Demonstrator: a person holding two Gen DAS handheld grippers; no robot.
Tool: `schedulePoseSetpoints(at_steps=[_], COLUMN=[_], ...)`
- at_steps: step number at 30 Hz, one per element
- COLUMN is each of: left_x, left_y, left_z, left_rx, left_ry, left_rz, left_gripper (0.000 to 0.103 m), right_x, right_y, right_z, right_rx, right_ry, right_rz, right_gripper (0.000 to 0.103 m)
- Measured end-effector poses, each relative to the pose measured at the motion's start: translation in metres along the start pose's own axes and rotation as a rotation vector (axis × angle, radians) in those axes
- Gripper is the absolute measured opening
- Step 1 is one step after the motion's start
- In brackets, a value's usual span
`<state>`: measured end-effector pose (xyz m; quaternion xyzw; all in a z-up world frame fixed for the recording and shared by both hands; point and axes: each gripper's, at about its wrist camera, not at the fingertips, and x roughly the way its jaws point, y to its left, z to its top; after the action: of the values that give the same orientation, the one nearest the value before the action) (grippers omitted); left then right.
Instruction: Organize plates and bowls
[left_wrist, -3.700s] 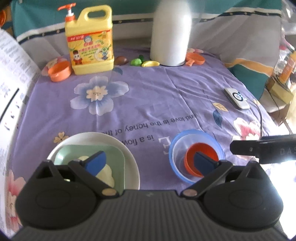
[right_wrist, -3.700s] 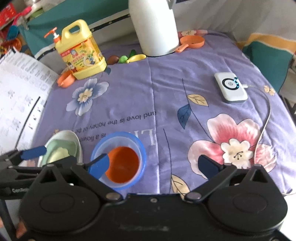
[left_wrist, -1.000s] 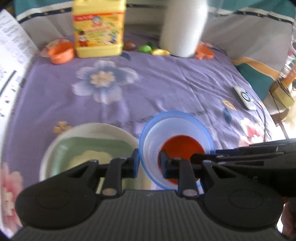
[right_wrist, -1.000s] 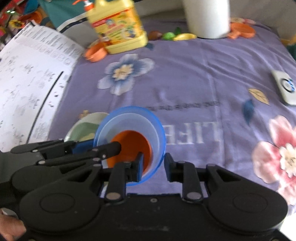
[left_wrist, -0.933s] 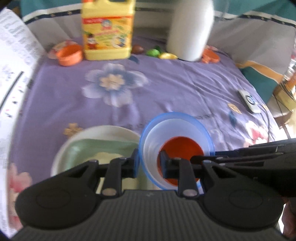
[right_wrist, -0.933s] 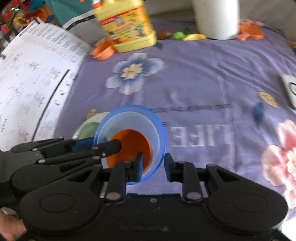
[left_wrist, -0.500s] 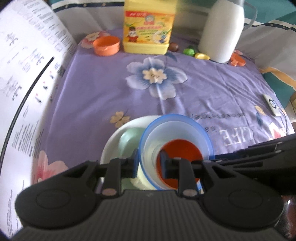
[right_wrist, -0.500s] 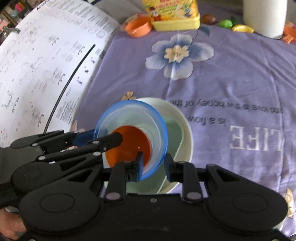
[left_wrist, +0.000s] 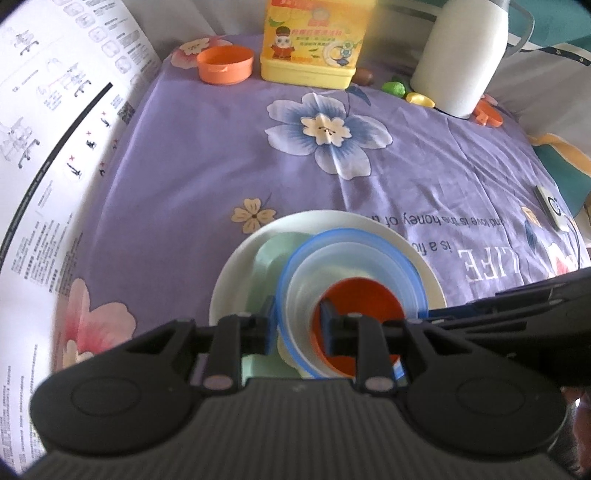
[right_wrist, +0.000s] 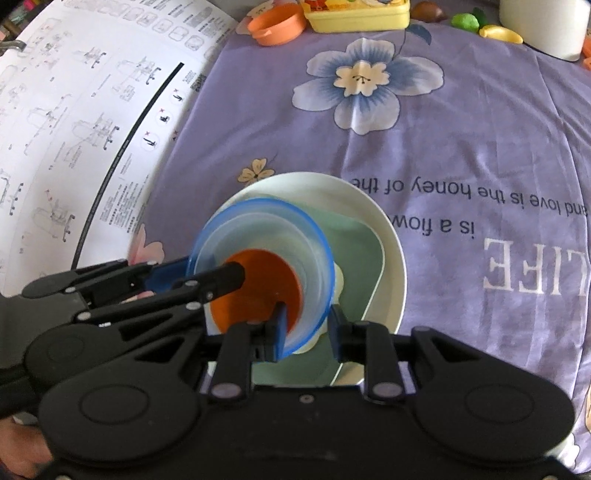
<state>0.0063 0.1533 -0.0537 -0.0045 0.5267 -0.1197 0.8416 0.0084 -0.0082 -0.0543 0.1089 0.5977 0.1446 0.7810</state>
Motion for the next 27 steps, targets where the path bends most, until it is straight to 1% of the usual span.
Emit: schedulePoseSetpoints(at_steps=[10,12,14,15,16,17,18,19,20,21,22,24,25,27], left_x=[0.004,0.003,0.000,-0.002,-0.004,-0.006,-0.009,-0.012,-0.016,-0.021,-0.026,-0.038,-0.042,-0.051], left_y=[0.002,0.002,0.002,0.002,0.004,0.005,0.006,0.008,0.009,0.011,0.014,0.016,0.016,0.015], left_z=[-0.003,-0.004,-0.006,-0.008,-0.009,-0.010,-0.012,-0.013,-0.015,-0.018,-0.021,-0.027,-0.030,-0.036], left_rx=[-0.004,0.004,0.015,0.020,0.023,0.025,0.026,0.026,0.026,0.027,0.031,0.043,0.052,0.072], left_ry=[-0.016,-0.030,-0.052,-0.065,-0.075,-0.083,-0.094,-0.104,-0.114,-0.130,-0.149,-0.189,-0.199,-0.217], left_rz=[-0.009,-0.004,0.013,0.026,0.034,0.041,0.051,0.060,0.070,0.080,0.079,0.080,0.077,0.071], left_gripper=[0.029,0.033,0.048,0.053,0.060,0.066,0.069,0.077,0.087,0.093,0.102,0.103,0.103,0.103], right_x=[-0.001,-0.002,-0.005,-0.008,-0.011,-0.014,-0.018,-0.021,-0.026,-0.031,-0.037,-0.048,-0.053,-0.060], right_y=[0.000,0.000,0.001,0.001,0.001,0.000,0.000,-0.002,-0.002,-0.002,-0.002,-0.001,0.000,0.000], right_z=[-0.001,-0.002,-0.003,-0.004,-0.004,-0.006,-0.007,-0.008,-0.010,-0.013,-0.016,-0.024,-0.028,-0.036], right_rx=[-0.022,-0.026,-0.036,-0.044,-0.048,-0.050,-0.052,-0.057,-0.067,-0.081,-0.097,-0.138,-0.158,-0.188], right_ry=[-0.022,-0.029,-0.046,-0.059,-0.068,-0.079,-0.092,-0.104,-0.119,-0.141,-0.165,-0.210,-0.225,-0.242], right_rz=[-0.013,-0.020,-0.034,-0.044,-0.048,-0.051,-0.055,-0.061,-0.070,-0.081,-0.092,-0.110,-0.122,-0.144], right_gripper=[0.025,0.025,0.026,0.027,0.030,0.033,0.042,0.056,0.063,0.079,0.092,0.101,0.103,0.103])
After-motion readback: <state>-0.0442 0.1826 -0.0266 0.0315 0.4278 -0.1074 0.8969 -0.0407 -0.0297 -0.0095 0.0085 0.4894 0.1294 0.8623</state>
